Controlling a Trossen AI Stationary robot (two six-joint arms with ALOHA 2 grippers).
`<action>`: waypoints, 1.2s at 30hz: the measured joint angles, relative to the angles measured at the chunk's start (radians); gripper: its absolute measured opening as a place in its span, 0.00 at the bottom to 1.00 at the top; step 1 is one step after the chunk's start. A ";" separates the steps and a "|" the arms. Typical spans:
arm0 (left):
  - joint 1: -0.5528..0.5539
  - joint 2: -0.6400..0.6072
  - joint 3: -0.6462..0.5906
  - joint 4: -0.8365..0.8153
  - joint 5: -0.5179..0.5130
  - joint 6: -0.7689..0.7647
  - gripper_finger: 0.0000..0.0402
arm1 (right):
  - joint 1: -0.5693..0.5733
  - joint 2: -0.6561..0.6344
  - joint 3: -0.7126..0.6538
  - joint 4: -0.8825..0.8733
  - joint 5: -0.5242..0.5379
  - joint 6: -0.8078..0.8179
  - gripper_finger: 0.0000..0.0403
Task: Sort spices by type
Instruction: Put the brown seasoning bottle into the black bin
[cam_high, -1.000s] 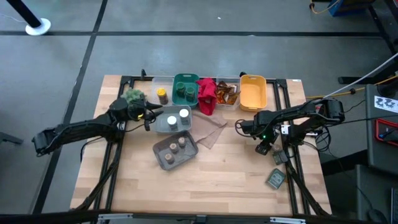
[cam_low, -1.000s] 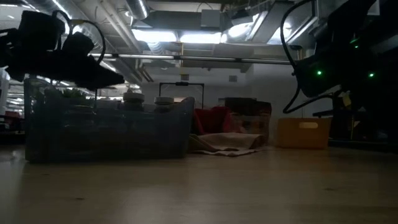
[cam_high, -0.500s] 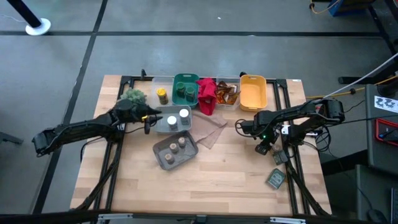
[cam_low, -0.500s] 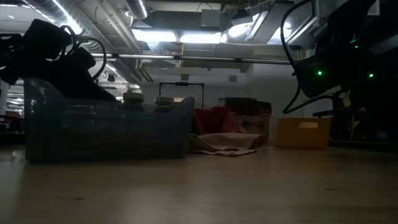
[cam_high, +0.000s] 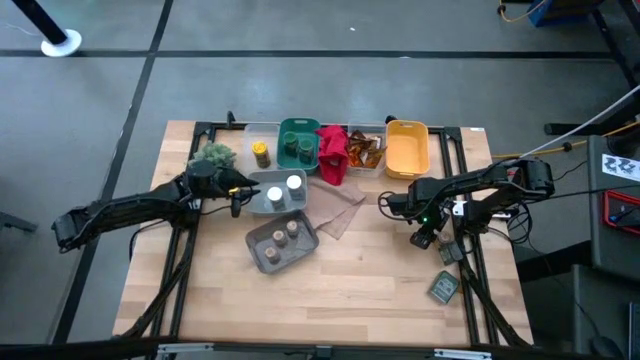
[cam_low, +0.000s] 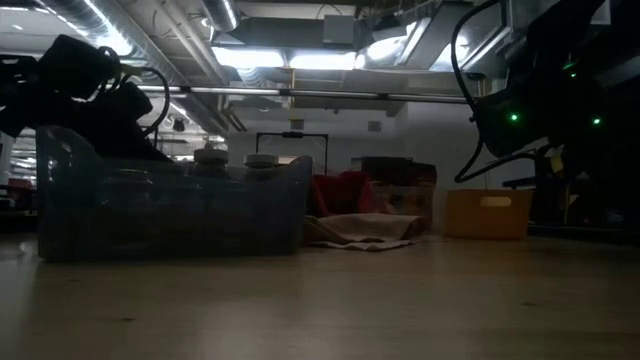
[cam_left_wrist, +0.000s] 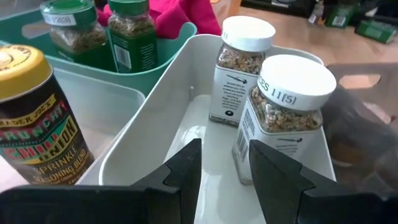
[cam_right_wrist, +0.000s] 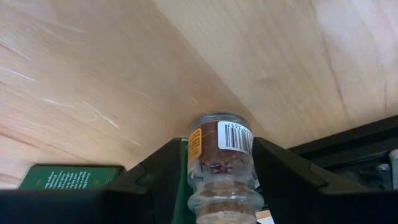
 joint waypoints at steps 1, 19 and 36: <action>0.000 0.000 0.000 -0.001 0.000 0.015 0.32 | 0.000 0.000 0.000 0.000 0.000 0.000 0.49; 0.000 0.000 -0.002 -0.009 0.003 0.129 0.32 | 0.000 0.000 0.000 0.000 0.045 0.019 0.49; 0.000 0.001 -0.003 -0.009 0.001 0.130 0.32 | 0.000 0.000 0.000 -0.017 0.137 0.171 0.49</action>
